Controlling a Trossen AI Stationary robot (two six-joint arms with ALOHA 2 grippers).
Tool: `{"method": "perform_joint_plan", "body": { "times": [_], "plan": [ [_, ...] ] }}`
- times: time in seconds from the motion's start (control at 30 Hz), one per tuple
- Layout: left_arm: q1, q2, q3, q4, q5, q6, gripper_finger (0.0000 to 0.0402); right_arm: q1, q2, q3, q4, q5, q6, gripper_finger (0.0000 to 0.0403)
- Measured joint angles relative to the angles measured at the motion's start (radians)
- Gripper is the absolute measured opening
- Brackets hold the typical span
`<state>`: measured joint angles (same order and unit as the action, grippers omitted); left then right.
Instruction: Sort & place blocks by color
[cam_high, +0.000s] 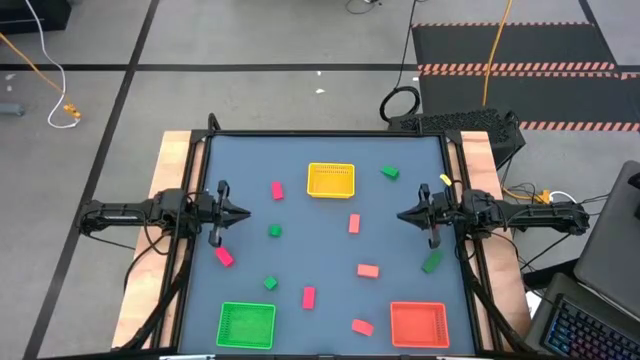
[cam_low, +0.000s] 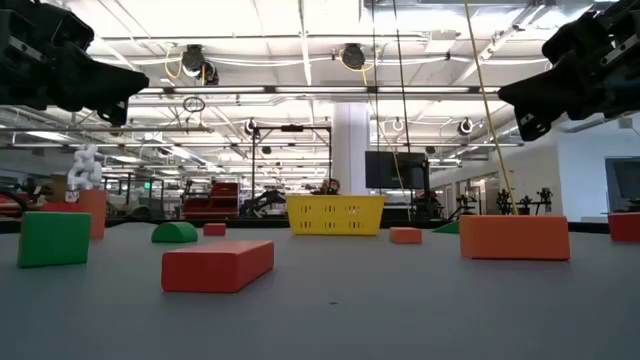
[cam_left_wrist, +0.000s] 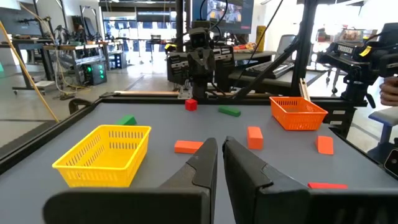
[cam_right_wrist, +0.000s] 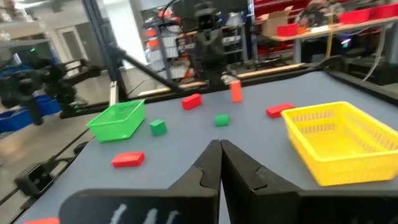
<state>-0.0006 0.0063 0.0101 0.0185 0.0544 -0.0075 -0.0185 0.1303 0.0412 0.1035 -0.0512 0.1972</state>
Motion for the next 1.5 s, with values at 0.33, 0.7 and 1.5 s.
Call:
{"method": "perform_joint_plan", "body": {
  "times": [0.33, 0.7, 1.5],
  "plan": [
    [0.000, 0.000, 0.000, 0.000, 0.000, 0.000, 0.0033, 0.000, 0.000, 0.000, 0.005, 0.025, 0.000, 0.0000],
    [0.000, 0.002, 0.000, -0.003, -0.008, 0.019, 0.0033, -0.001, 0.000, 0.000, 0.003, 0.155, -0.034, 0.0012],
    [0.000, 0.013, 0.000, 0.137, -0.032, 0.040, 0.0033, -0.078, 0.404, 0.189, 0.181, 0.503, -0.262, 0.0267]
  ]
}}
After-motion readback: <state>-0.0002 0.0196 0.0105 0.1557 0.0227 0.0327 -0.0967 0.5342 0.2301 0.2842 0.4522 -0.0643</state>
